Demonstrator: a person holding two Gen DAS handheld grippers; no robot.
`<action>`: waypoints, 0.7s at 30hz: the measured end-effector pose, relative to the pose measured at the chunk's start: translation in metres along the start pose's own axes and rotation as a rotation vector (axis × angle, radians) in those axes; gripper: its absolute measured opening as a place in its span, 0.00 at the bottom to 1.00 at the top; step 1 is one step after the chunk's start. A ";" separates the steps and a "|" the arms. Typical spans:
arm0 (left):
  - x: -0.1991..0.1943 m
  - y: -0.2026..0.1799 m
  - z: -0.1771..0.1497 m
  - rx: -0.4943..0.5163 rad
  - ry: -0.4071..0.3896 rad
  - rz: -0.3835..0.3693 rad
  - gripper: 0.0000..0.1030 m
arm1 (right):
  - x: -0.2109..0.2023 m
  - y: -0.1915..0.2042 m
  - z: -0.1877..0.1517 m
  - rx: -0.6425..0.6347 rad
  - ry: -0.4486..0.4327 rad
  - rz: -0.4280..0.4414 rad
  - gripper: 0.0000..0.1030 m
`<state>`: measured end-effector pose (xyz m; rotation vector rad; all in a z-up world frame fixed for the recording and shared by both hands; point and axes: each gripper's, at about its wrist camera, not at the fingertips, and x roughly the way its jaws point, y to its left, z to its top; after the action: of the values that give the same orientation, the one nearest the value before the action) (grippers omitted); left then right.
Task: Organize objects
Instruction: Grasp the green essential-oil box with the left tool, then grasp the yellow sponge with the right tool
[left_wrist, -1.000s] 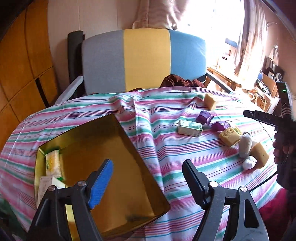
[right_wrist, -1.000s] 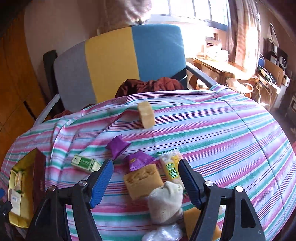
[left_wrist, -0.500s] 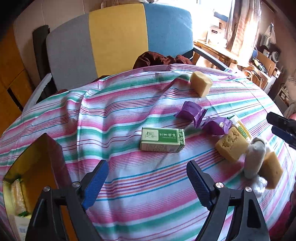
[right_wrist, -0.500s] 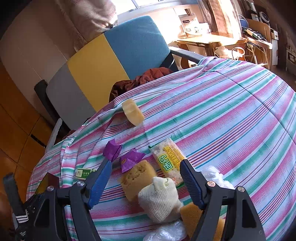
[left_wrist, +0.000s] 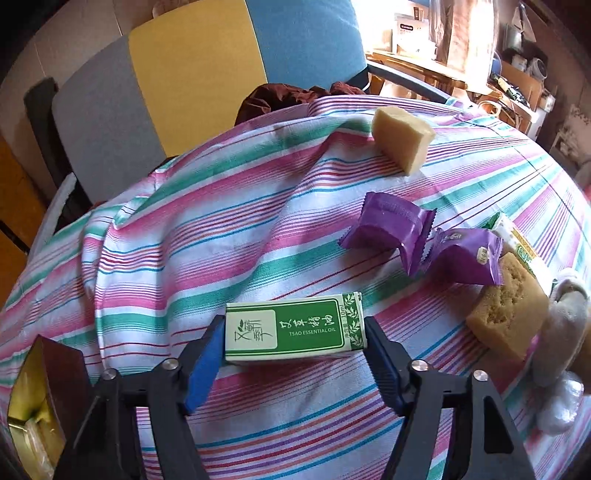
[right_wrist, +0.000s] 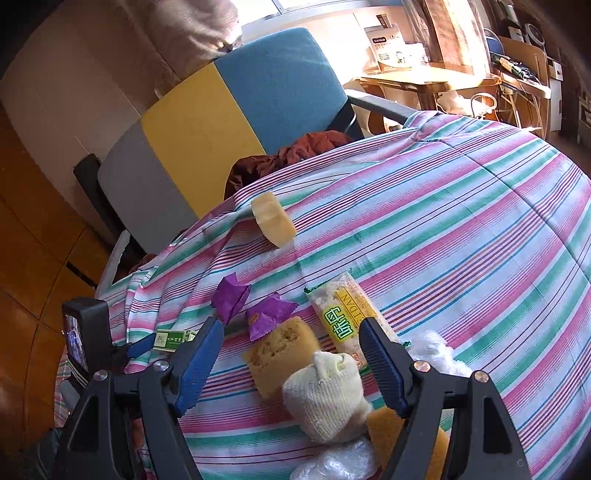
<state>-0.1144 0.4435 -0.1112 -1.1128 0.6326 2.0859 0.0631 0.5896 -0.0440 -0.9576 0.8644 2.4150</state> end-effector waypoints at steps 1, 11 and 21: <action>-0.002 0.001 -0.002 -0.008 -0.011 -0.006 0.70 | 0.001 0.000 0.000 -0.004 0.002 -0.005 0.75; -0.053 0.005 -0.038 -0.057 -0.077 -0.068 0.70 | 0.020 0.013 -0.002 -0.048 0.095 -0.010 0.75; -0.100 0.024 -0.067 -0.148 -0.126 -0.145 0.70 | 0.090 0.056 0.074 -0.217 0.118 -0.093 0.75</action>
<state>-0.0568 0.3484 -0.0587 -1.0640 0.3316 2.0840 -0.0643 0.6108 -0.0443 -1.2030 0.5895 2.4278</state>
